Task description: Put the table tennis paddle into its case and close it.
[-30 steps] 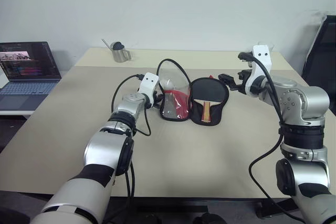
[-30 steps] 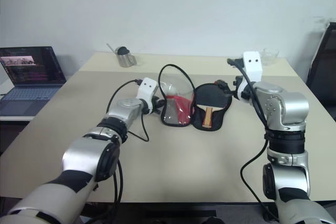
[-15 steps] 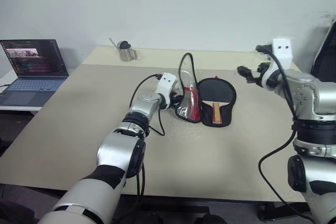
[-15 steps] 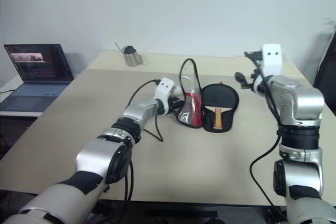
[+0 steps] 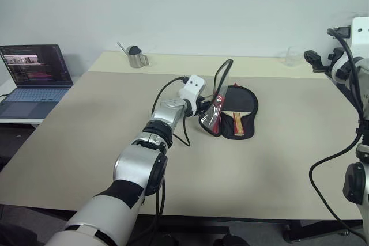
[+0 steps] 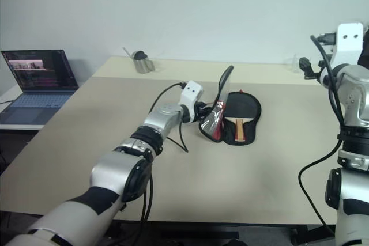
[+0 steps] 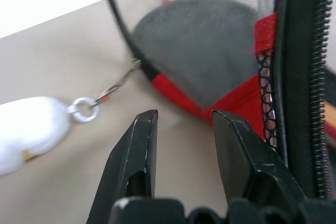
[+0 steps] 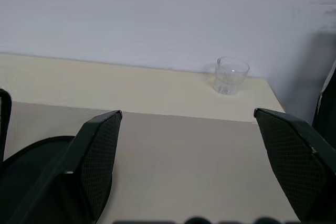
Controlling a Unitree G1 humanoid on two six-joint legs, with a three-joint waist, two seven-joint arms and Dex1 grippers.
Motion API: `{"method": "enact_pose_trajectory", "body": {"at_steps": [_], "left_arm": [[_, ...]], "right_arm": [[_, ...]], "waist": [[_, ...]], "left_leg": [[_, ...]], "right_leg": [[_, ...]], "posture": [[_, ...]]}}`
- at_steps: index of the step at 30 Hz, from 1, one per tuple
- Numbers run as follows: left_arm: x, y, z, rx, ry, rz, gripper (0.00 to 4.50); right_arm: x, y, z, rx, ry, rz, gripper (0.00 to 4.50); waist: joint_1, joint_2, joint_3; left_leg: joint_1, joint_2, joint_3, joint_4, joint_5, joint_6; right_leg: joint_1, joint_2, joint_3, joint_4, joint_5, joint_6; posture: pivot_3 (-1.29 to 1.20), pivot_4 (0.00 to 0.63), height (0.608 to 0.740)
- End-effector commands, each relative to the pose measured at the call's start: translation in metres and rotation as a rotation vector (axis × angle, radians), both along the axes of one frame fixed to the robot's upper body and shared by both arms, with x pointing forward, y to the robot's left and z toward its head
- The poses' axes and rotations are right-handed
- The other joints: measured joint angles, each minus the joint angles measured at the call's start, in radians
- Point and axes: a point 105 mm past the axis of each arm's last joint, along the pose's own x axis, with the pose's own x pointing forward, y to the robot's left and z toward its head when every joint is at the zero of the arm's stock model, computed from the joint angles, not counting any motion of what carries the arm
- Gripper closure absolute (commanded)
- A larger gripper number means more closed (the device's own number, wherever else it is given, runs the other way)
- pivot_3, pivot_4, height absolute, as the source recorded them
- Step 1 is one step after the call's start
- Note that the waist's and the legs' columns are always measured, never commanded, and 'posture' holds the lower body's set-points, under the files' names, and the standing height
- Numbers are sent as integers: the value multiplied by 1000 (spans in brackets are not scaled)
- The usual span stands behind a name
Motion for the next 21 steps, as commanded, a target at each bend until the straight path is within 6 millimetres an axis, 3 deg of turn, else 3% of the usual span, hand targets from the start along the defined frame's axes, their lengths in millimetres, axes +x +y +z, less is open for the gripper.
{"method": "enact_pose_trajectory", "body": {"at_steps": [1, 6, 12, 16, 21], "left_arm": [[-5, -22, 43, -90, -65, -94, 2717], [-17, -45, 64, -184, -57, -183, 2717], [-21, -68, 43, -151, -99, -165, 2717], [-20, -78, 53, -211, -150, -123, 2717], [-16, -78, 57, -277, -138, -61, 2717]], "right_arm": [[-10, -6, 21, -14, -78, -14, 58], [-10, -9, 24, -17, -85, -24, 58], [-6, -11, 23, -20, -95, -34, 58], [-2, -7, 20, -25, -88, -24, 58], [2, 1, 13, -11, -49, 4, 58]], "waist": [[0, 0, 0], [0, 0, 0], [-2, 0, 0], [-4, 0, 0], [-4, 0, 0]], "left_leg": [[0, 0, 0, 0, 0, 0], [0, 0, 0, 0, 0, 0], [1, 0, 1, 0, 0, 0], [1, 0, 2, 0, 0, 0], [1, -1, 2, 0, 0, 0]], "right_leg": [[0, 0, 0, 0, 0, 0], [0, 0, 0, 0, 0, 0], [0, 0, 1, 0, 0, 0], [0, 1, 2, 0, 0, 0], [0, 1, 2, 0, 0, 0]], "posture": [[0, 150, 740], [0, 150, 740], [0, 150, 740], [0, 150, 740], [0, 150, 740]]}}
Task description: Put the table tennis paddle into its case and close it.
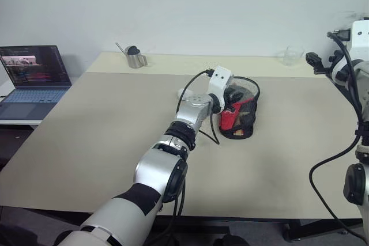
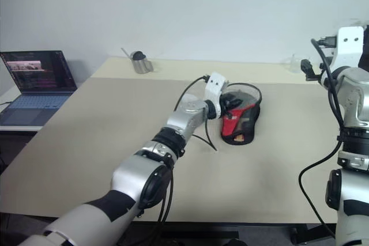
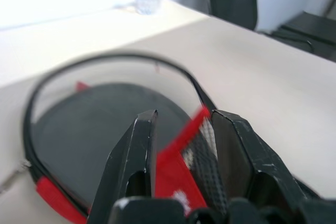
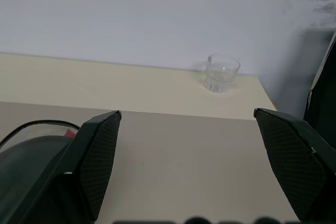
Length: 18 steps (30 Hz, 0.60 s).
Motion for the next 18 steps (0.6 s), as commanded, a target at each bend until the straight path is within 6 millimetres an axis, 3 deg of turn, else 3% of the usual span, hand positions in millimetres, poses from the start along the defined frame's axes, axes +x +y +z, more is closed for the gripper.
{"method": "enact_pose_trajectory", "body": {"at_steps": [1, 6, 8, 10, 13, 18], "left_arm": [[-1, -5, 26, -71, -48, -13, 2717], [-7, -2, -5, 75, -18, -99, 2717], [-12, -3, -7, 64, 0, -152, 2717], [-26, 0, 1, 54, -21, -293, 2717], [-48, 26, 10, 94, -71, -460, 2717], [-72, 103, 4, 247, -61, -518, 2717]], "right_arm": [[-3, 8, 13, -6, -28, 23, 58], [3, 19, -8, 14, 56, 55, 58], [4, 26, -16, 39, 93, 81, 58], [4, 41, -39, 105, 203, 143, 58], [4, 54, -72, 194, 317, 163, 58], [5, 77, -116, 287, 424, 187, 58]], "waist": [[0, 0, 0], [0, 0, 0], [-1, 0, 0], [-5, 0, 0], [-19, 0, 0], [-33, 2, -1]], "left_leg": [[0, 0, 0, 0, 0, 0], [0, -2, 0, 0, 0, 0], [0, -1, 0, 0, 0, 0], [0, 0, 0, 0, 0, 0], [1, 4, 0, 0, 0, -1], [2, 5, -1, -1, 1, -2]], "right_leg": [[0, 0, 0, 0, 0, 0], [0, 0, 0, 0, 0, 0], [0, 0, 0, 0, 0, 0], [0, 0, 0, 1, 0, 0], [0, 1, 1, 2, 1, -1], [0, 0, 2, 3, 3, -6]], "posture": [[0, 150, 740], [0, 150, 740], [0, 150, 740], [0, 150, 740], [0, 150, 740], [0, 150, 740]]}}
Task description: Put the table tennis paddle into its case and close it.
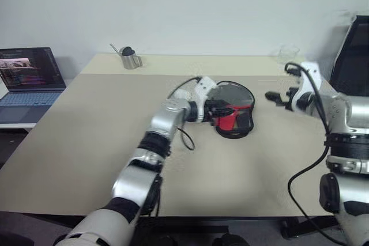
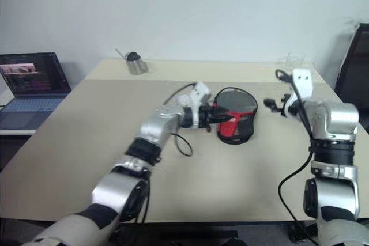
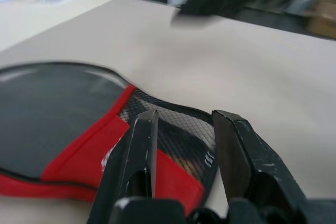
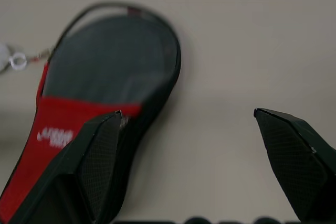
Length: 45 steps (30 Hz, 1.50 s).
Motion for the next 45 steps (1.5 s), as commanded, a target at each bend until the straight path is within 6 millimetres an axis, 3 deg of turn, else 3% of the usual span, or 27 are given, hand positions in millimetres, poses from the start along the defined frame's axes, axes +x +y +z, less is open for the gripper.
{"method": "enact_pose_trajectory", "body": {"at_steps": [1, 5, 12, 16, 25, 30, 38, 41, 45], "left_arm": [[-18, 33, 6, 79, -31, -44, 2717], [-25, 74, 7, 115, -21, 45, 2717], [-51, 96, 9, 143, -3, 40, 2717], [-53, 107, 14, 157, -2, 81, 2717], [-57, 104, 11, 174, -2, 84, 2717], [-59, 98, 14, 168, -7, 65, 2717], [-65, 90, 14, 172, -18, 32, 2717], [-65, 90, 12, 178, -18, 34, 2717], [-65, 90, 12, 180, -19, 37, 2717]], "right_arm": [[-1, 9, 2, 40, -30, -5, 58], [1, 31, -13, 113, 7, 40, 58], [3, 49, -25, 158, 46, 51, 58], [9, 41, -34, 149, 80, -22, 58], [15, 46, -50, 195, 136, -83, 58], [19, 59, -49, 247, 150, -79, 58], [14, 74, -68, 253, 205, -81, 58], [15, 70, -70, 251, 205, -121, 609], [15, 67, -72, 249, 208, -140, 1968]], "waist": [[-4, 1, 0], [2, 1, 0], [9, 0, 0], [8, 0, 0], [5, 0, 0], [4, 0, 0], [0, -1, -1], [0, -1, -1], [0, -1, -1]], "left_leg": [[1, 0, 0, 0, 0, 0], [1, 0, 0, 1, 1, 0], [0, 0, 1, 1, 0, 0], [0, 0, 2, 1, 0, 0], [1, 0, 6, 1, 1, 0], [1, 0, 7, 1, 1, 0], [1, 0, 8, 1, 0, 1], [1, 0, 8, 1, 0, 1], [1, 0, 8, 1, 0, 1]], "right_leg": [[0, 0, 3, 0, 0, 0], [0, 1, 3, 1, -2, 3], [0, 0, 7, -2, 0, 7], [0, 1, 8, -1, 0, 7], [-2, 2, 10, -1, 0, 7], [-3, 3, 14, 0, 1, 8], [-4, 4, 16, -1, 1, 8], [-5, 5, 16, 0, 1, 8], [-5, 6, 16, 0, 1, 8]], "posture": [[0, 150, 740], [0, 150, 740], [0, 150, 740], [0, 150, 740], [0, 150, 740], [0, 150, 740], [0, 150, 740], [0, 150, 740], [0, 150, 740]]}}
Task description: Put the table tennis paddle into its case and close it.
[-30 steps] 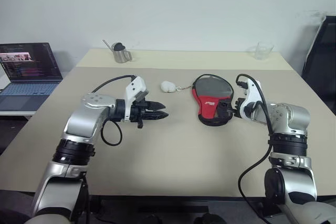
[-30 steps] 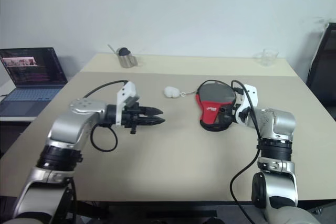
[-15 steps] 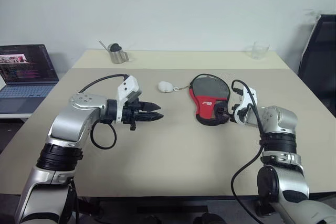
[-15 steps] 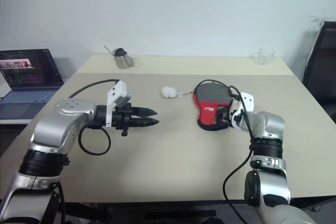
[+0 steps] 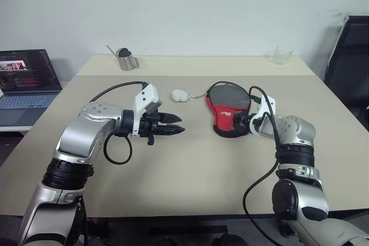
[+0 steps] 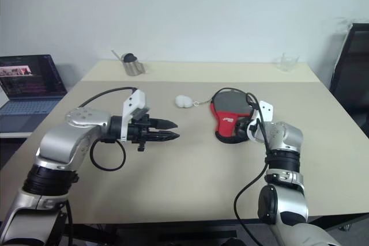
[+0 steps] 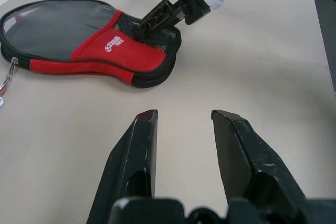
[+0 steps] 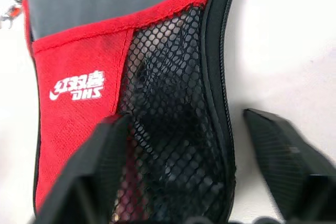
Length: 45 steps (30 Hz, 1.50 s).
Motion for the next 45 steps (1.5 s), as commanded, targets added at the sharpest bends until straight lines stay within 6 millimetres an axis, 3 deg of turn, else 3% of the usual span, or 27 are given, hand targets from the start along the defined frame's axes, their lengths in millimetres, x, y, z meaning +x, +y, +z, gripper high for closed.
{"method": "enact_pose_trajectory", "body": {"at_steps": [1, 8, 14, 17, 22, 27, 31, 38, 42, 45], "left_arm": [[-4, -4, 10, -6, -46, -25, 2717], [-4, -4, 9, 0, -49, -27, 2717], [-2, -3, 8, 4, -51, -21, 2717], [-2, -4, 8, 6, -49, -23, 2717], [1, -1, 4, 14, -43, -13, 2717], [-1, -5, 4, 13, -38, -35, 2717], [2, -4, 4, 23, -39, -37, 2717], [3, -6, 5, 29, -38, -51, 2717], [3, -7, 4, 33, -37, -55, 2717], [3, -7, 4, 36, -37, -57, 2717]], "right_arm": [[-1, 0, -1, 12, 2, -7, 2277], [-1, -2, -1, 2, -1, -8, 4464], [-2, 0, 1, -19, -17, 31, 4464], [-9, 17, 3, -51, -53, 189, 4464], [-50, 44, -3, -141, -53, 555, 4464], [-75, 52, -6, -195, -74, 725, 4464], [-115, 55, -15, -266, -89, 976, 4464], [-127, 38, -20, -293, -54, 1030, 4464], [-139, 44, -20, -270, -51, 1089, 4464], [-163, 55, -18, -233, -63, 1218, 4464]], "waist": [[0, 0, 0], [0, 0, 0], [0, 0, 0], [0, 0, 0], [1, 0, 0], [-1, 0, 0], [6, 0, 0], [5, -1, -1], [5, -1, -1], [6, -2, -1]], "left_leg": [[0, 0, 0, 0, 0, 0], [0, 0, 0, 0, 0, 0], [0, 0, 0, 0, 0, 0], [0, 0, 0, 0, 0, 0], [-1, 0, 0, -1, 0, 0], [-1, 1, 0, 0, -1, 0], [-2, 1, 0, -1, -1, 0], [-2, 0, 0, 0, -1, 1], [-2, 0, 0, 0, -1, 1], [-2, 0, 0, 0, -1, 1]], "right_leg": [[0, 0, 0, 0, 0, 0], [0, 0, 1, 0, 0, 0], [0, 1, 1, 0, 0, 0], [0, 1, 2, 0, 0, 0], [-2, 2, 2, -1, 0, 0], [-3, 4, 3, -1, 0, 0], [-3, 4, 2, -2, 0, 0], [-2, 4, 2, -2, 0, 0], [-2, 4, 3, -2, 0, 0], [-2, 4, 3, -2, 0, 0]], "posture": [[0, 150, 740], [0, 150, 740], [0, 150, 740], [0, 150, 740], [0, 150, 740], [0, 150, 740], [0, 150, 740], [0, 150, 740], [0, 150, 740], [0, 150, 740]]}}
